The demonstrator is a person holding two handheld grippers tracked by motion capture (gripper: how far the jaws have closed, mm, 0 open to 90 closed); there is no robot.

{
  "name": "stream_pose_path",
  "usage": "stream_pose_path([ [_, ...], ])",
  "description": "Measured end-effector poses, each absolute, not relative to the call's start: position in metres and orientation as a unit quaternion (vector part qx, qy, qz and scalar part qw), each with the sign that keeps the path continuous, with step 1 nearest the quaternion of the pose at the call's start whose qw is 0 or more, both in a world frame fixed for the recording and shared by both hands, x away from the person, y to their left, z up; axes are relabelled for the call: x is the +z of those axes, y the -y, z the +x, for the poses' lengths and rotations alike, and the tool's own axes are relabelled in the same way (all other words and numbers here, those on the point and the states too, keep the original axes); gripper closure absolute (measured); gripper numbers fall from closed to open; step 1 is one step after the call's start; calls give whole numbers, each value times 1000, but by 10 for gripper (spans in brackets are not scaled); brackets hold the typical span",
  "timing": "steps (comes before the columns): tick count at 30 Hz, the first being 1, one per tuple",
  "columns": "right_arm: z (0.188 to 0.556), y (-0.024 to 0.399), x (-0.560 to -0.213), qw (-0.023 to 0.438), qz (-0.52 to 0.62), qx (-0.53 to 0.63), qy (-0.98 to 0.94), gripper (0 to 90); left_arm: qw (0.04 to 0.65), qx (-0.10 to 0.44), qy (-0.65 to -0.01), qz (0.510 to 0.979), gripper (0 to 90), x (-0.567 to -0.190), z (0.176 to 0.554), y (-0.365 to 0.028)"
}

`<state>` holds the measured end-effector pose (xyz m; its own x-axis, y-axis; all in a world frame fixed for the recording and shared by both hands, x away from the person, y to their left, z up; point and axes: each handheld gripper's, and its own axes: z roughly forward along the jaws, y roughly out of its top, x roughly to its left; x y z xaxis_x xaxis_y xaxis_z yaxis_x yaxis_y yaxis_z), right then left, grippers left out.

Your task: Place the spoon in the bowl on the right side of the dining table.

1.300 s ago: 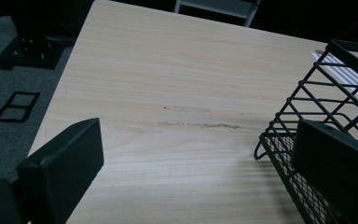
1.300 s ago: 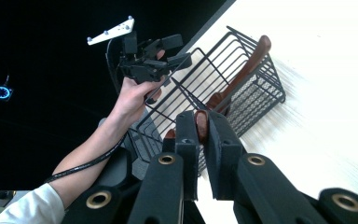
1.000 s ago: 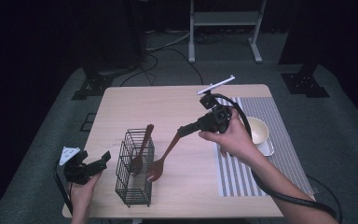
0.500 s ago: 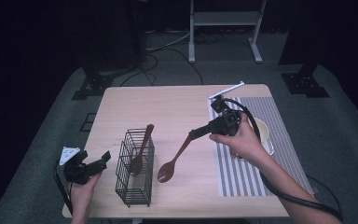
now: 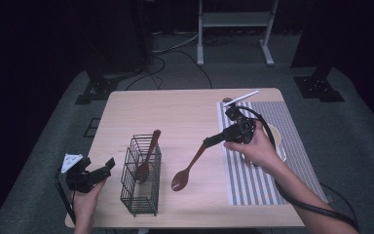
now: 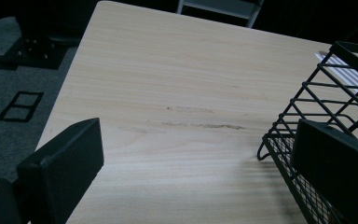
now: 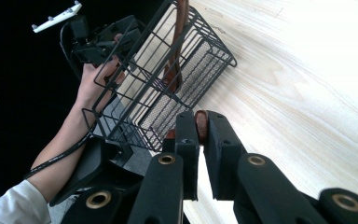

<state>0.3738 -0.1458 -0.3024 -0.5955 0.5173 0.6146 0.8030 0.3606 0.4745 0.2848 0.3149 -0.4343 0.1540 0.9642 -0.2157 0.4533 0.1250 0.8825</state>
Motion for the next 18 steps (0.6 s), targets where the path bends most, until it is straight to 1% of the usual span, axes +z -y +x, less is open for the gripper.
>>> stream_pose_path([
  [14,378,165,-311,174,-427,-382,801,833,460,276,-588,605,17,-435,285,-314],
  [18,379,177,-314,169,-438,-381,797,834,460,276,-587,606,17,-434,285,-315],
])
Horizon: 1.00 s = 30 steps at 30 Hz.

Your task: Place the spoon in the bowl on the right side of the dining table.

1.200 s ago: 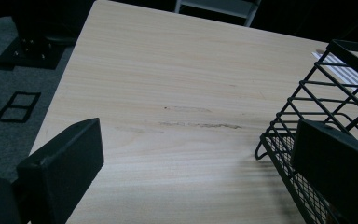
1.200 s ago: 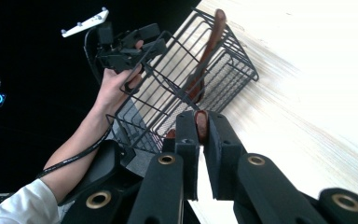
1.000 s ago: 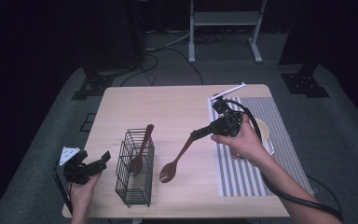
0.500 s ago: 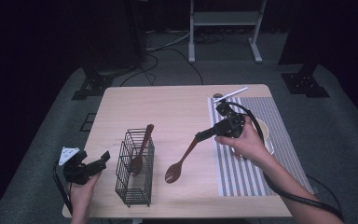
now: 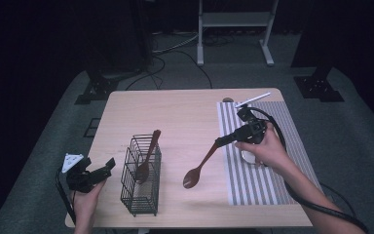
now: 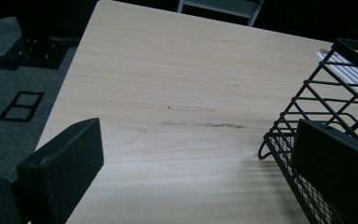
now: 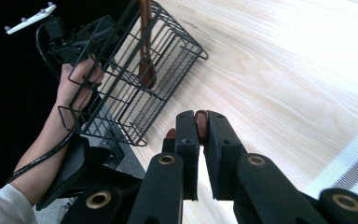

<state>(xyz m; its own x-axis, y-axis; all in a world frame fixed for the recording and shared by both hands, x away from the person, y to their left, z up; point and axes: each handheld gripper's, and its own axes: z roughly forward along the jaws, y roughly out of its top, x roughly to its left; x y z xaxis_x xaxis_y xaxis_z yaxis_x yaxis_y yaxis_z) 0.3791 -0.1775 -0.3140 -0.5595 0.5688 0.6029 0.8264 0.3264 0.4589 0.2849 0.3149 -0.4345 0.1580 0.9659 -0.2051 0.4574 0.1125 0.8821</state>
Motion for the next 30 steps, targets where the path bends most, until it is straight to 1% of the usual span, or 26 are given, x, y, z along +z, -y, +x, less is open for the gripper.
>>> stream_pose_path([
  [30,383,236,-319,140,-486,-381,774,833,457,279,-587,607,17,-435,284,-315],
])
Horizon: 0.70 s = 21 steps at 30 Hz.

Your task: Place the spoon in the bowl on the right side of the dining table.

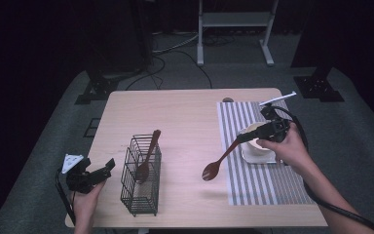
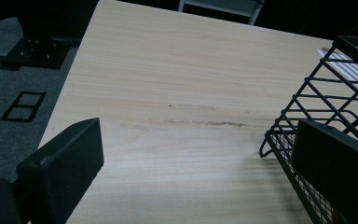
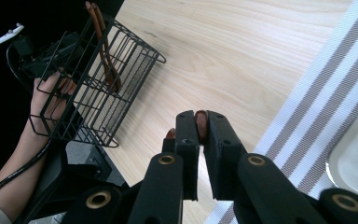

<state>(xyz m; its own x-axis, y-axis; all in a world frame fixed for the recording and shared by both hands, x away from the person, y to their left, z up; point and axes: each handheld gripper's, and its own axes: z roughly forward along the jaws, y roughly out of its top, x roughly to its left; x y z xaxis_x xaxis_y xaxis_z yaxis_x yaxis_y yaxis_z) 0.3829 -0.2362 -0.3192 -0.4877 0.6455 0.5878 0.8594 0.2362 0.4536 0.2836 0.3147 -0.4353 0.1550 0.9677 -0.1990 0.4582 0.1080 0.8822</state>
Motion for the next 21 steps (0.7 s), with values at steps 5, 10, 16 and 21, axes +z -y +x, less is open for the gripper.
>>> stream_pose_path([
  [5,383,246,-319,135,-495,-383,768,833,456,279,-586,609,16,-435,283,-314],
  [10,383,255,-317,130,-503,-383,764,833,456,279,-586,608,16,-435,283,-315],
  [16,383,262,-316,127,-508,-383,761,833,455,279,-586,610,16,-435,284,-314],
  [21,383,270,-315,123,-515,-384,756,833,455,279,-586,609,16,-435,284,-314],
])
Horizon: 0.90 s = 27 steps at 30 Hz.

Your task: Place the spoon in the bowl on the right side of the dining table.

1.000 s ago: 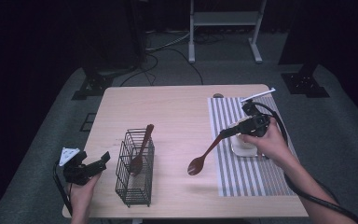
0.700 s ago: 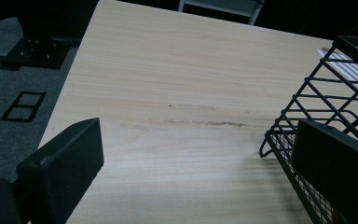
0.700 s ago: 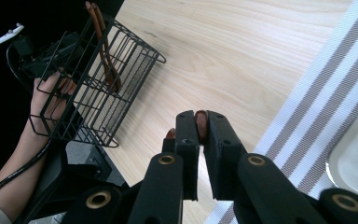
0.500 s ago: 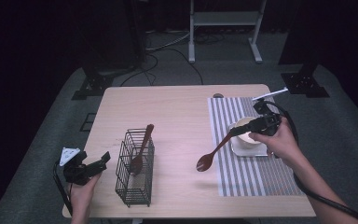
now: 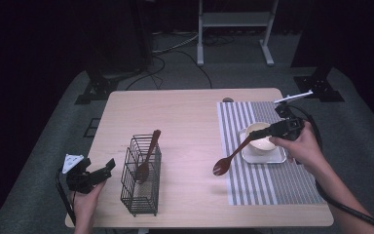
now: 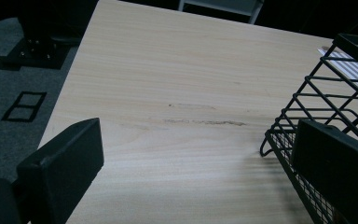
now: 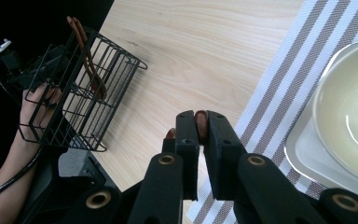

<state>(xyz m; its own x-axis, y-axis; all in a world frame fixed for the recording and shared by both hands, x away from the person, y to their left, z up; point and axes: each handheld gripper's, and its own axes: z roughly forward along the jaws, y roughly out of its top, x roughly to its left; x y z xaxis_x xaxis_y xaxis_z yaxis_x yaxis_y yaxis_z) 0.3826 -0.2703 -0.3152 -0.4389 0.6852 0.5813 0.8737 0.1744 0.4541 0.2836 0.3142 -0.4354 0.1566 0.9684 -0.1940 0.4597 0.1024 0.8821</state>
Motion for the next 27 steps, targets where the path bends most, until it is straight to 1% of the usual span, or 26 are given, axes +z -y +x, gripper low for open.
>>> stream_pose_path([
  [27,380,324,-308,93,-559,-395,723,833,454,281,-586,609,17,-436,284,-314],
])
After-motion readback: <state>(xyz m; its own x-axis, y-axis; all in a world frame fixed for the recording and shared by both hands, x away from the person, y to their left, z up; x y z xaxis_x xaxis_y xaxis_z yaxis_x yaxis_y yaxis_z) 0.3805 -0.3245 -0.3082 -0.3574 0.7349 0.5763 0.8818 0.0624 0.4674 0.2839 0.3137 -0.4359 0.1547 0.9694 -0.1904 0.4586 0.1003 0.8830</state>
